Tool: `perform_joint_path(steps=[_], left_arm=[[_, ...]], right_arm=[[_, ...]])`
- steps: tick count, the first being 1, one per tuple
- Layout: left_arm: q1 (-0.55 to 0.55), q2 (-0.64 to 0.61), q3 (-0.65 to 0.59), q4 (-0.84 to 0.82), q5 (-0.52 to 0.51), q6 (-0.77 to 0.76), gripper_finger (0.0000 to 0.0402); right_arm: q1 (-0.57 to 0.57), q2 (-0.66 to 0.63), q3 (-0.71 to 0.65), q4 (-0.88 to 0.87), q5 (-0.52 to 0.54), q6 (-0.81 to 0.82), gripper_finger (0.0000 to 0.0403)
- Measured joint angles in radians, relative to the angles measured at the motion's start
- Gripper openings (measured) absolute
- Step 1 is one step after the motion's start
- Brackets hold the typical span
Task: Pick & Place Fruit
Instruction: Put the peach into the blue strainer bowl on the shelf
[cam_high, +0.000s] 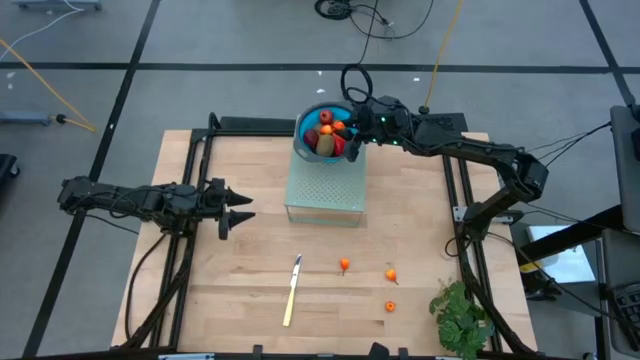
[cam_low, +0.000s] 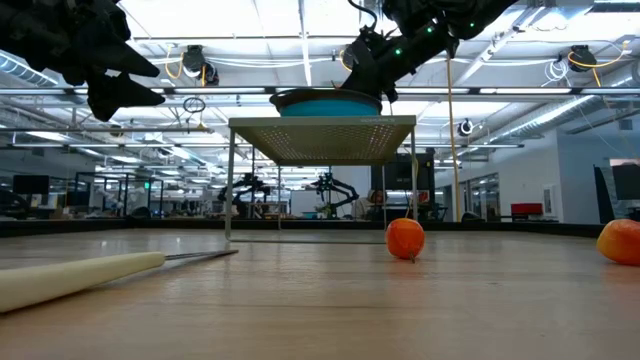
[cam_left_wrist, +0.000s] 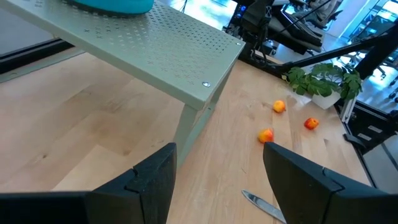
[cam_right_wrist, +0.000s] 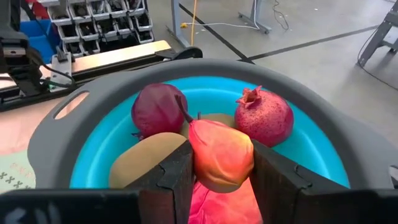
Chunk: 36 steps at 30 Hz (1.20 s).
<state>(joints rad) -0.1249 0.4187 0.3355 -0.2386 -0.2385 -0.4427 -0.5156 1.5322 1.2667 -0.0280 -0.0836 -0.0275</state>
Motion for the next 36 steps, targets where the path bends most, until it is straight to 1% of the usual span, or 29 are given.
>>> perform_joint_path(steps=[3,7,12,23,26,29,33,36], left_arm=[[0.0,0.0,0.0,0.0,0.0,0.001,0.0241],[0.0,0.0,0.0,0.0,0.0,0.003,0.0241],[0.0,0.0,0.0,0.0,0.0,0.002,0.0241],[0.0,0.0,0.0,0.0,0.0,0.001,0.0241],[0.0,0.0,0.0,0.0,0.0,0.0,0.0241],[0.0,0.0,0.0,-0.001,0.0,0.0,0.0241],[0.0,0.0,0.0,-0.002,0.0,0.0,0.0241],[0.0,0.0,0.0,-0.008,0.0,0.001,0.0241]], right_arm=[[0.0,0.0,0.0,0.001,0.0,0.012,0.013],[0.0,0.0,-0.001,0.001,-0.026,0.018,0.0145],[0.0,0.0,-0.001,0.001,-0.027,0.024,0.0161],[0.004,-0.008,-0.002,0.0,-0.026,0.032,0.0154],[0.017,-0.035,-0.002,0.001,-0.026,0.047,0.0139],[0.037,-0.073,-0.002,-0.006,-0.026,0.045,0.0113],[0.072,-0.132,-0.002,-0.033,-0.026,0.045,0.0064],[0.106,-0.171,-0.002,-0.088,-0.026,0.043,0.0023]])
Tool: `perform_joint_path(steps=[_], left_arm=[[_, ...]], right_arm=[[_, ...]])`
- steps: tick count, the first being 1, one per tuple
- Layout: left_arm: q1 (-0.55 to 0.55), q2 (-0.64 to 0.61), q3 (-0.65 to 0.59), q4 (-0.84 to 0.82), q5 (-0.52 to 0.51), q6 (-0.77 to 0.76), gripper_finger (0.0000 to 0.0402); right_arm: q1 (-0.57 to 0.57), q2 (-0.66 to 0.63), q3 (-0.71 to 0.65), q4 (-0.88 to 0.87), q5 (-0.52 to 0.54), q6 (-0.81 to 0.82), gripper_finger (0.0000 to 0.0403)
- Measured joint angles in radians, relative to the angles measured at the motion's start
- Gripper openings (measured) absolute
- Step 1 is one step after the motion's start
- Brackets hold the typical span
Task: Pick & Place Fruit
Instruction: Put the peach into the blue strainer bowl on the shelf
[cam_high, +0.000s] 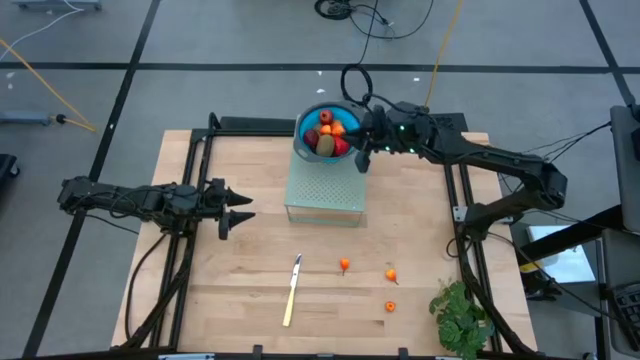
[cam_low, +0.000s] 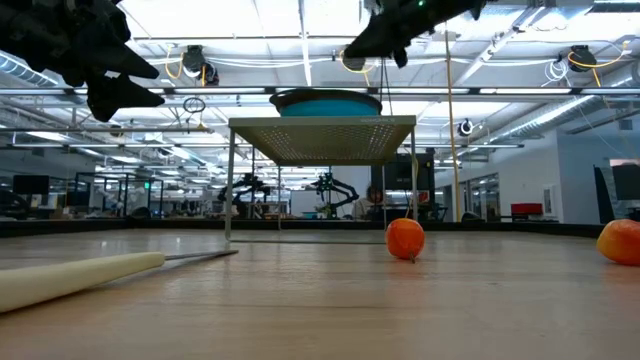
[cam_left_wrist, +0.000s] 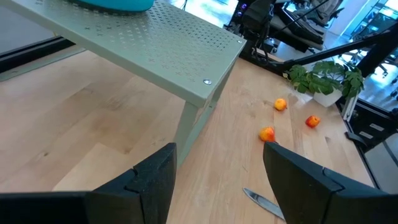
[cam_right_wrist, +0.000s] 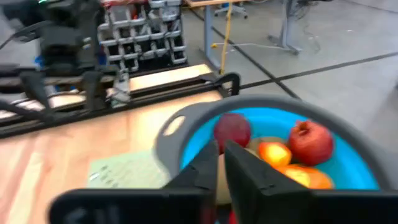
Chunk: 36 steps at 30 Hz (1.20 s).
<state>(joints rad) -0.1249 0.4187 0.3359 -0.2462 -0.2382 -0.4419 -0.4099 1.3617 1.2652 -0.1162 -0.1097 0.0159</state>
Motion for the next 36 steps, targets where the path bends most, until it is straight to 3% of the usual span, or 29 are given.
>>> perform_joint_path(steps=[3,16,24,36], left_arm=[[0.0,0.0,0.0,0.001,0.0,0.007,0.0241],[0.0,0.0,0.0,0.002,0.0,0.029,0.0241],[0.0,0.0,0.0,0.002,0.0,0.045,0.0241],[0.0,0.0,0.0,0.003,0.003,0.047,0.0241]], right_arm=[[0.04,-0.03,0.0,-0.049,0.0,-0.002,0.0005],[0.279,-0.053,0.0,-0.106,-0.101,-0.004,0.0001],[0.434,-0.053,-0.004,-0.101,-0.102,-0.002,0.0001],[0.641,-0.037,-0.155,-0.007,-0.098,-0.107,0.0001]])
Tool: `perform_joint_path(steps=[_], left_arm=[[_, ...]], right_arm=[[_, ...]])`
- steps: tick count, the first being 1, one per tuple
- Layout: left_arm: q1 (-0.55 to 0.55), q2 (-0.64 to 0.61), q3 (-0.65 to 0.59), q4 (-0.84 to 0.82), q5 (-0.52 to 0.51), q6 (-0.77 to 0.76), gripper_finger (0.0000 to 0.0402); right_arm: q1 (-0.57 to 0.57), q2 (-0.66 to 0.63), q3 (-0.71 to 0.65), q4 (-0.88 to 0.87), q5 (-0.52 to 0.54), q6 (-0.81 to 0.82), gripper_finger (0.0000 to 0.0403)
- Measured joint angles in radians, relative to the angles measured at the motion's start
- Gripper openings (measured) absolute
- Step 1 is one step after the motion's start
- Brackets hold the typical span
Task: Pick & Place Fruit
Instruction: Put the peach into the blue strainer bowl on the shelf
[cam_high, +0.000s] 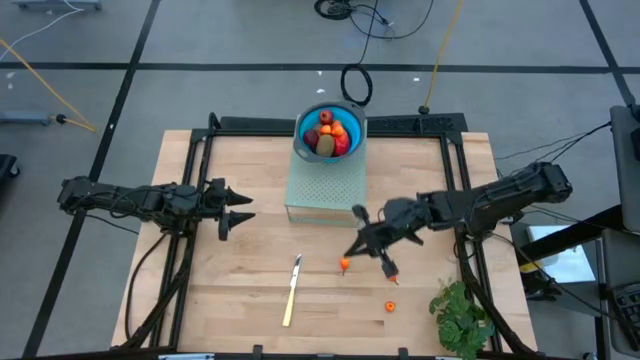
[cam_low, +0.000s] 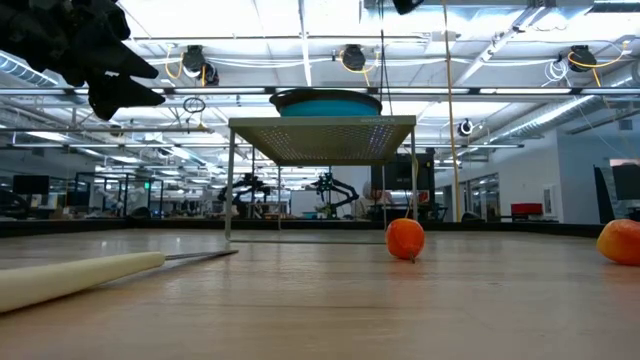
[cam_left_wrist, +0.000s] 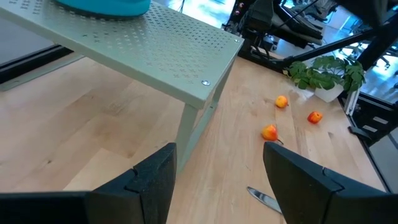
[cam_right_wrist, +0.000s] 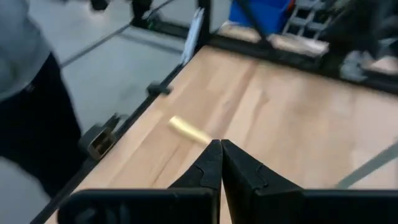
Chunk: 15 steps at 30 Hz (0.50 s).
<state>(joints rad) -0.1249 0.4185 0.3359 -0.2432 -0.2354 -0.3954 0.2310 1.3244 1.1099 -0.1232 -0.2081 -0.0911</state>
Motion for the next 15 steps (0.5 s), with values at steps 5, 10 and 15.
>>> perform_joint_path(steps=[5,10,15], left_arm=[[0.0,0.0,0.0,0.001,0.026,-0.006,0.0241],[0.0,0.0,0.0,0.001,0.026,-0.006,0.0241],[0.0,0.0,0.0,0.002,0.026,-0.006,0.0241]], right_arm=[[0.081,-0.002,-0.042,0.0,0.049,0.085,0.0001],[0.145,-0.001,-0.061,-0.087,0.133,0.264,0.0],[0.194,-0.001,-0.061,-0.242,0.134,0.548,0.0]])
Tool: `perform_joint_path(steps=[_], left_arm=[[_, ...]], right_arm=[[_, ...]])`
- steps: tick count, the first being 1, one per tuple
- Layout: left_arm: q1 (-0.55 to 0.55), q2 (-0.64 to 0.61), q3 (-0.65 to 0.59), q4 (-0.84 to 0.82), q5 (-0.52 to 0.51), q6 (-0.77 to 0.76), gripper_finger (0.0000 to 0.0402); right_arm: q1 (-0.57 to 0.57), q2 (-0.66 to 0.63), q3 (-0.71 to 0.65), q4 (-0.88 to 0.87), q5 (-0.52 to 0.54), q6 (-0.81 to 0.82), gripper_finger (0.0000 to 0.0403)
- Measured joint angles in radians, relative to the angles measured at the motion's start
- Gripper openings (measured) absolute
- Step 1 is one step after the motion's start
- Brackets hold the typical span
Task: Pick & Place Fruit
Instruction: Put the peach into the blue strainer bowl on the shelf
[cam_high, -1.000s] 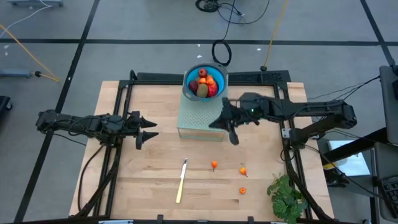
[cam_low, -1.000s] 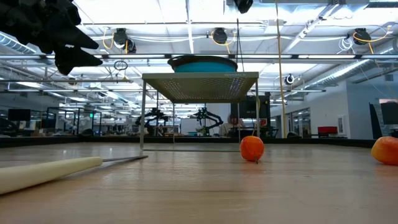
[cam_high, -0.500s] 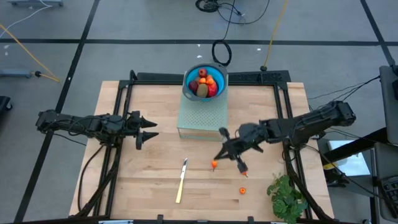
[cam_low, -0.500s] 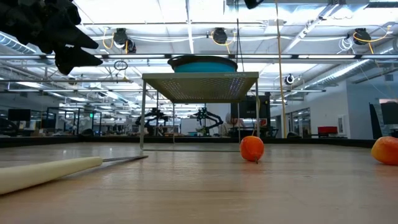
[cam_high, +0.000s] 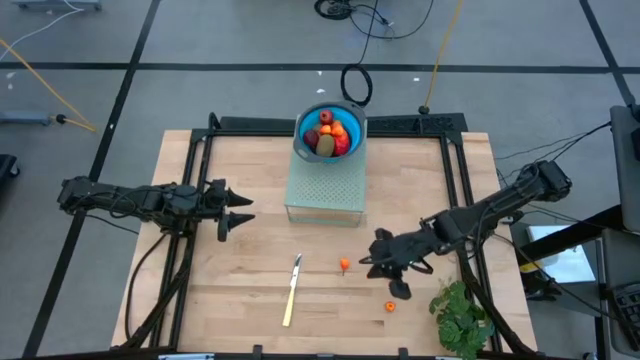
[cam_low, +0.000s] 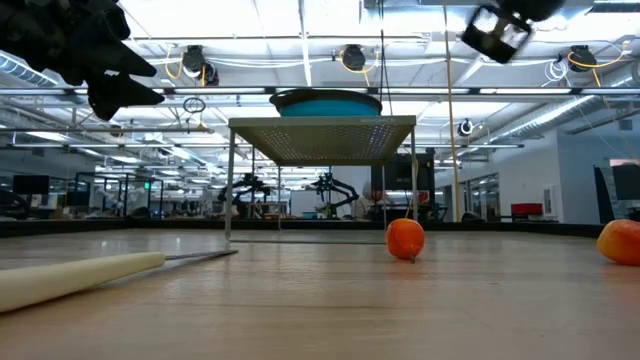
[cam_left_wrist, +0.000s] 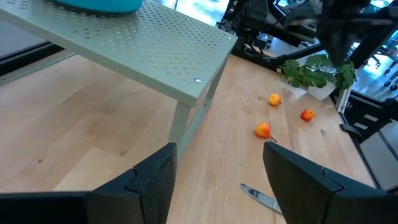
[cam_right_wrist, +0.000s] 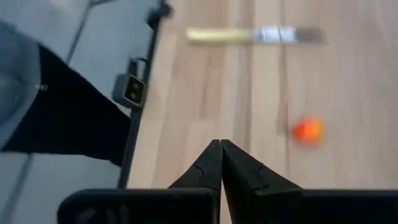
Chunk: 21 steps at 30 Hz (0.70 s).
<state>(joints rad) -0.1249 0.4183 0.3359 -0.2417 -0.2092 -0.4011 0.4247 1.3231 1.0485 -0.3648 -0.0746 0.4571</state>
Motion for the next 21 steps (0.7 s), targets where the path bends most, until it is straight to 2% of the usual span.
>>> perform_joint_path(steps=[4,9,15,21], left_arm=[[0.0,0.0,0.0,0.0,-0.001,0.003,0.0241],[0.0,0.0,0.0,0.0,-0.001,0.004,0.0241],[0.0,0.0,0.0,-0.001,-0.002,0.004,0.0241],[0.0,0.0,0.0,-0.001,-0.002,0.005,0.0241]], right_arm=[[0.022,0.0,0.0,-0.115,0.0,0.219,0.0],[0.036,0.0,0.0,-0.223,-0.001,0.373,0.0],[0.036,0.0,0.0,-0.288,-0.004,0.49,0.0013],[0.036,0.0,0.0,-0.303,-0.004,0.532,0.0053]])
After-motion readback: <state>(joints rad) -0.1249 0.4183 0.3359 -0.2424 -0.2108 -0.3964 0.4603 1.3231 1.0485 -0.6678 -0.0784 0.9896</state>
